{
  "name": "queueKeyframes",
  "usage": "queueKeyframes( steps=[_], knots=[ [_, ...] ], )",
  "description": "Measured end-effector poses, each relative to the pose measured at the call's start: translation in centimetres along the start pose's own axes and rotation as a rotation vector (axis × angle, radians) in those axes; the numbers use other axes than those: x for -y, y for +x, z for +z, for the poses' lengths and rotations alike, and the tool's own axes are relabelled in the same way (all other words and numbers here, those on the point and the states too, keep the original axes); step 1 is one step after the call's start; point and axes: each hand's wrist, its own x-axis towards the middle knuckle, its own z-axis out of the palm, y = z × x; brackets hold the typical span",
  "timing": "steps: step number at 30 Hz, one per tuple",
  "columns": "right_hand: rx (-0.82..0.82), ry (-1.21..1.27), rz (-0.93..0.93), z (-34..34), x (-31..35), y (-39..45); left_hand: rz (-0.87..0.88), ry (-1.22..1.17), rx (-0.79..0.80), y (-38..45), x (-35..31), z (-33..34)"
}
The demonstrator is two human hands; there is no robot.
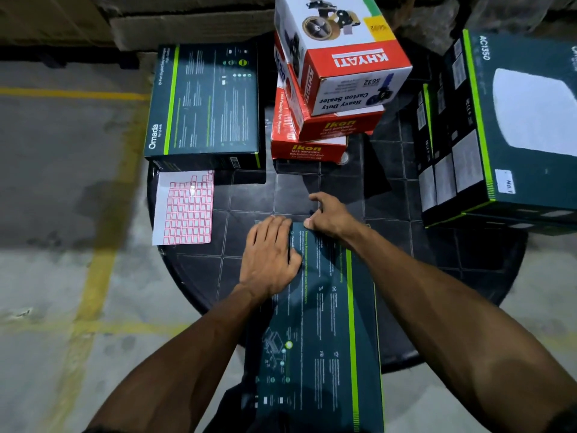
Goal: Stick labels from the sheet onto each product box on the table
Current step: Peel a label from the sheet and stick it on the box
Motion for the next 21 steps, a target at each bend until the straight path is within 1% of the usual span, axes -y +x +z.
queueKeyframes(
  steps=[2, 7, 11, 13, 16, 21],
  knots=[
    [-0.038, -0.039, 0.005, 0.2, 0.1, 0.0, 0.004, 0.008, -0.010, 0.1, -0.1, 0.0],
    [-0.050, -0.038, -0.020, 0.1, -0.2, -0.4, 0.011, 0.006, -0.009, 0.1, -0.1, -0.1],
    [-0.026, 0.028, -0.176, -0.5, -1.4, -1.0, 0.001, 0.003, -0.038, 0.5, -0.1, -0.1],
    [-0.047, 0.051, -0.207, -0.9, -1.8, -1.5, -0.045, 0.002, -0.048, 1.4, -0.4, -0.3],
    [-0.039, 0.045, -0.204, -1.1, -1.8, -1.7, -0.130, -0.033, 0.002, 2.5, -0.9, -0.5],
    [-0.099, 0.004, -0.108, -0.2, -1.4, -1.1, -0.301, -0.243, 0.055, 3.5, -1.2, -0.7]
  ],
)
